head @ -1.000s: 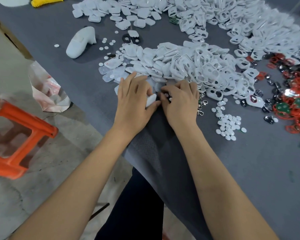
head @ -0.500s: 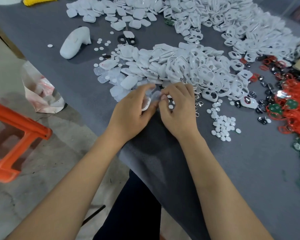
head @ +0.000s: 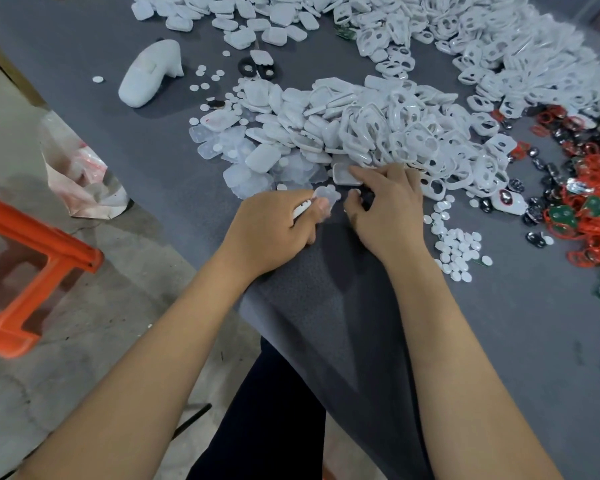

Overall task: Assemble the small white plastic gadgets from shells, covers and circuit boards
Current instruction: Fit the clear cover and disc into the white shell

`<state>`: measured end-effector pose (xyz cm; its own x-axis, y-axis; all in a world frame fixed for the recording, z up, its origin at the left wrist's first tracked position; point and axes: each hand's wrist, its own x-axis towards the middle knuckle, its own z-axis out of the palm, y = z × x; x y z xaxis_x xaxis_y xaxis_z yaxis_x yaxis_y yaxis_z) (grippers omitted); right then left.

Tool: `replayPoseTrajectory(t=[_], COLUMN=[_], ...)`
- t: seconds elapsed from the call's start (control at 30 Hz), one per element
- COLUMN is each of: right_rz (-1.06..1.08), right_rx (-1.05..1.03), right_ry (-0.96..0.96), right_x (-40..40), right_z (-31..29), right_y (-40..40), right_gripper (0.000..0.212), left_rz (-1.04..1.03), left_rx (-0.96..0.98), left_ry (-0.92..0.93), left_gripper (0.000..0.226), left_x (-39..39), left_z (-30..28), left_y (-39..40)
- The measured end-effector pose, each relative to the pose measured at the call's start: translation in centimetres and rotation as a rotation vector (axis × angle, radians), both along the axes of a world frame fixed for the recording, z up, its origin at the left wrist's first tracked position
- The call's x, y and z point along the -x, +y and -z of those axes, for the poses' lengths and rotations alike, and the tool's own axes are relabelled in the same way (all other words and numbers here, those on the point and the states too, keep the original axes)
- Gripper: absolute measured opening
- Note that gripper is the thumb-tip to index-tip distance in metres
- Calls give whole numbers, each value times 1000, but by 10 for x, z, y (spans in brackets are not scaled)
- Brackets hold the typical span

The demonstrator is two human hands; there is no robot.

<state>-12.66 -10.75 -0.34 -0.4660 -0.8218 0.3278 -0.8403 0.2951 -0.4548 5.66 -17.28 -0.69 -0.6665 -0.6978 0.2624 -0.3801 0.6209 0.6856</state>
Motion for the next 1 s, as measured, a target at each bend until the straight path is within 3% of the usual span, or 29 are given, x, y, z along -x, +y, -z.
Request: replayPoseTrajectory(t=[0.27, 0.37, 0.47, 0.73, 0.87, 1.0], right_rz=[7, 11, 71, 84, 159, 229], right_rx=[154, 348, 474, 407, 415, 411], right_ry=[81, -27, -257, -179, -135, -66], right_x=[2, 0, -2, 3, 10, 17], right_z=[2, -2, -8, -4, -3, -3], right_y=[1, 6, 13, 30, 56, 99], right_gripper=[13, 14, 12, 8, 17, 18], left_rz=[6, -8, -16, -57, -42, 122], left_rx=[-47, -64, -38, 184, 205, 191], left_ry=[76, 70, 48, -138, -74, -16], left_gripper=[9, 12, 28, 33, 37, 20], left_x=[0, 0, 0, 21, 45, 65], left_z=[-1, 0, -1, -1, -2, -4], left_y=[2, 2, 2, 13, 41, 83])
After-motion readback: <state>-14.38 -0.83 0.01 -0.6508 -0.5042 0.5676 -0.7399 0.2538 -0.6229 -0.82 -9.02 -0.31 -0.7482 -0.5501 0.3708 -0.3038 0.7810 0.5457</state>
